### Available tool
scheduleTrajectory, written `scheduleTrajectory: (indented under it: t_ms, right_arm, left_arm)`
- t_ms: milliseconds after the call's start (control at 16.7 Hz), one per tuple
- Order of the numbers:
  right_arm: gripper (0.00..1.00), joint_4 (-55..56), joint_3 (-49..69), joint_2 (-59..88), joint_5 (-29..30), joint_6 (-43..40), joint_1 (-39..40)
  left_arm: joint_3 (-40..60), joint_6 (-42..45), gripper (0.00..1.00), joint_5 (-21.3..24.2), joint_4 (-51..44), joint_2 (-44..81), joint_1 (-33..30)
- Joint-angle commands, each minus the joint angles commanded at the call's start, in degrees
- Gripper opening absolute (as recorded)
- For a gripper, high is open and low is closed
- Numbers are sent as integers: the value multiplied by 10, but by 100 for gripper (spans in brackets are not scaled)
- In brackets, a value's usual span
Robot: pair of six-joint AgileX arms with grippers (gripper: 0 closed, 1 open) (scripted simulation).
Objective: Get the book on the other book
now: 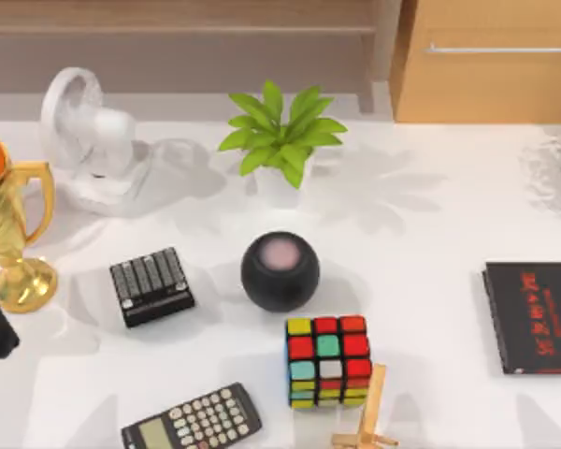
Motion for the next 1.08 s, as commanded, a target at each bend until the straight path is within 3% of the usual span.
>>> scheduleTrajectory:
  t_ms: [240,480,1080]
  right_arm:
    - [100,7,16,18,-5,0,-6]
    - [100,47,110,126,-34,0,-37]
    - [100,210,510,723,-156,-2,-168]
  left_arm:
    - [0,0,100,0,0,0,0]
    - [0,0,100,0,0,0,0]
    - [0,0,100,0,0,0,0]
